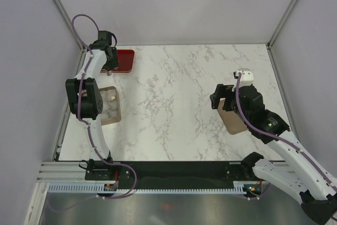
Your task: Pack the chocolate
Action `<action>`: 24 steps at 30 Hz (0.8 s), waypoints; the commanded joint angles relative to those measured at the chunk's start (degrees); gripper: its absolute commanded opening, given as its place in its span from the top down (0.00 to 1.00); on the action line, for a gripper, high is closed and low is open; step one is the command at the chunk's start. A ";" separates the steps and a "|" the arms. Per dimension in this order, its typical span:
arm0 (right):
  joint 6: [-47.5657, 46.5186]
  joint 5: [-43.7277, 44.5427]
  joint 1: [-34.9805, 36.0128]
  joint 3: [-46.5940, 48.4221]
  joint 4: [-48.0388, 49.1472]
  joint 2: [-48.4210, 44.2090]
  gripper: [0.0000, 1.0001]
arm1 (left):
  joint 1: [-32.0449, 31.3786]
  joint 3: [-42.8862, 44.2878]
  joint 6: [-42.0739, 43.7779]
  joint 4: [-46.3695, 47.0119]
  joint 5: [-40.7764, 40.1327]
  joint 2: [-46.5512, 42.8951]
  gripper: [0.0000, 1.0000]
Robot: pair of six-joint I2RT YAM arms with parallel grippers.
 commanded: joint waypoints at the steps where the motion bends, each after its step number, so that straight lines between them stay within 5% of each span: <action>1: -0.99 2.08 0.19 -0.24 2.62 0.82 0.02 | 0.15 3.70 2.77 3.56 -2.38 1.39 0.46; 24: -0.90 2.43 0.19 -0.60 1.92 -1.99 0.02 | -2.31 -0.26 1.98 0.66 -0.53 -2.47 0.60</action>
